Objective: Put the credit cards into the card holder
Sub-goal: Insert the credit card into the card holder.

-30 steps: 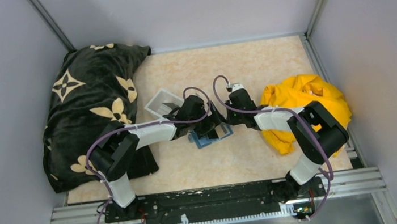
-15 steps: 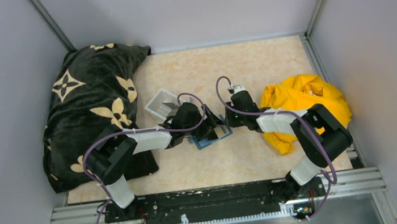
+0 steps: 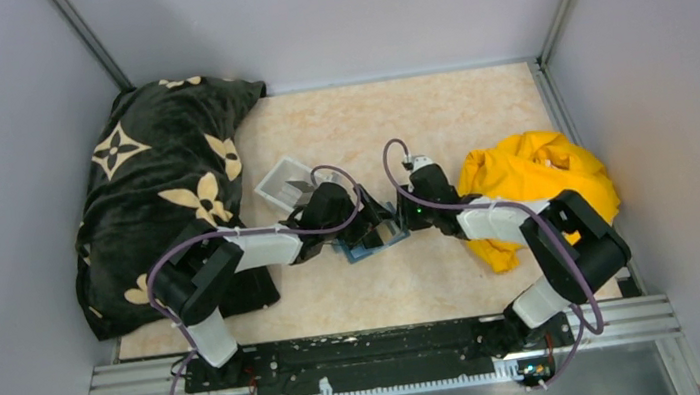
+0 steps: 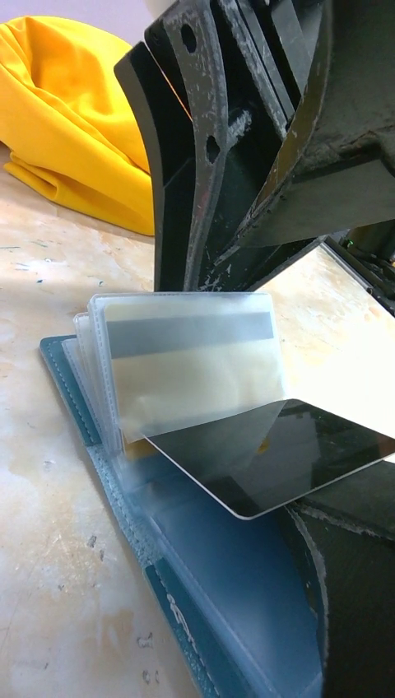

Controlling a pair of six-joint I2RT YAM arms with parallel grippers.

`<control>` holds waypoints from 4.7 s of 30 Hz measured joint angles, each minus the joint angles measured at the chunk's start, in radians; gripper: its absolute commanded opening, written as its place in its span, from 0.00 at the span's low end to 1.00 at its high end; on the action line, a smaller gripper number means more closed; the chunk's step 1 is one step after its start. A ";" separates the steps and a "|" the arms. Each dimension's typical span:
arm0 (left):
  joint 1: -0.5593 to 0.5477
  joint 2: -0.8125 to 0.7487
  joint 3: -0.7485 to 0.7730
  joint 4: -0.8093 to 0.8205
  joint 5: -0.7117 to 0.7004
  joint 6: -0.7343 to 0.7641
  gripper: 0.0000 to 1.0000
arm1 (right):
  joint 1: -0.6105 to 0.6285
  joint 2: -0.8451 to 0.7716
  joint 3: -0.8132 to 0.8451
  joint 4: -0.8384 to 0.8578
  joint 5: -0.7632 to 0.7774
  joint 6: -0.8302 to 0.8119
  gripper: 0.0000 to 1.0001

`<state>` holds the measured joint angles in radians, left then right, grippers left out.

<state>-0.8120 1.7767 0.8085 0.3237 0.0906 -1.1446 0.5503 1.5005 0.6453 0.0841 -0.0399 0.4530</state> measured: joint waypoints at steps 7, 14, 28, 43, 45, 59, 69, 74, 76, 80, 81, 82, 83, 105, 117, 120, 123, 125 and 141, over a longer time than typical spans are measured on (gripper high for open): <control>0.001 0.001 -0.029 0.049 -0.002 -0.012 0.89 | 0.004 -0.029 -0.031 -0.005 0.001 0.013 0.33; 0.001 -0.004 -0.098 0.176 -0.005 -0.023 0.88 | 0.004 -0.083 -0.031 -0.009 0.020 0.020 0.32; 0.002 0.048 -0.185 0.438 0.014 -0.039 0.86 | 0.003 -0.098 -0.056 -0.004 0.009 0.030 0.31; 0.000 0.052 -0.211 0.490 0.006 -0.038 0.85 | 0.003 -0.204 -0.056 -0.069 0.109 0.019 0.30; 0.000 0.052 -0.222 0.509 0.005 -0.038 0.84 | 0.003 -0.193 -0.056 -0.066 0.095 0.019 0.29; -0.002 -0.019 -0.311 0.482 -0.044 -0.021 0.43 | 0.063 -0.136 -0.055 -0.043 0.066 0.020 0.26; -0.002 -0.050 -0.343 0.428 -0.082 -0.022 0.21 | 0.098 -0.134 -0.048 -0.041 0.074 0.019 0.25; -0.005 -0.064 -0.344 0.399 -0.100 -0.021 0.08 | 0.122 -0.129 -0.029 -0.031 0.075 0.017 0.25; -0.005 -0.076 -0.344 0.378 -0.106 -0.017 0.04 | 0.128 -0.124 -0.021 -0.025 0.072 0.012 0.25; -0.005 -0.116 -0.341 0.321 -0.116 0.027 0.01 | 0.135 -0.116 -0.001 -0.021 0.067 0.008 0.25; -0.005 -0.123 -0.338 0.311 -0.116 0.043 0.00 | 0.135 -0.116 0.003 -0.018 0.063 0.004 0.26; -0.005 -0.132 -0.334 0.294 -0.115 0.065 0.00 | 0.135 -0.116 0.006 -0.017 0.060 0.003 0.26; -0.005 -0.139 -0.332 0.285 -0.114 0.080 0.00 | 0.135 -0.116 0.010 -0.018 0.055 0.001 0.27; 0.002 -0.387 -0.404 0.281 0.128 0.210 0.00 | 0.056 -0.225 -0.126 0.247 -0.329 0.109 0.37; 0.061 -0.327 -0.483 0.537 0.288 0.116 0.00 | 0.035 -0.224 -0.211 0.392 -0.454 0.200 0.37; 0.064 -0.291 -0.483 0.605 0.332 0.099 0.01 | 0.035 -0.206 -0.214 0.439 -0.475 0.224 0.37; 0.069 -0.252 -0.483 0.657 0.369 0.082 0.01 | 0.034 -0.189 -0.220 0.479 -0.491 0.239 0.36; 0.075 -0.230 -0.483 0.691 0.388 0.070 0.01 | 0.034 -0.182 -0.228 0.496 -0.502 0.249 0.36; 0.130 -0.090 -0.530 0.964 0.481 -0.049 0.46 | 0.010 -0.110 -0.298 0.724 -0.610 0.383 0.00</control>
<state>-0.6819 1.6867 0.2787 1.2873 0.5720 -1.1934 0.5598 1.3907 0.3473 0.8082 -0.6502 0.8356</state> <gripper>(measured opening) 0.317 0.014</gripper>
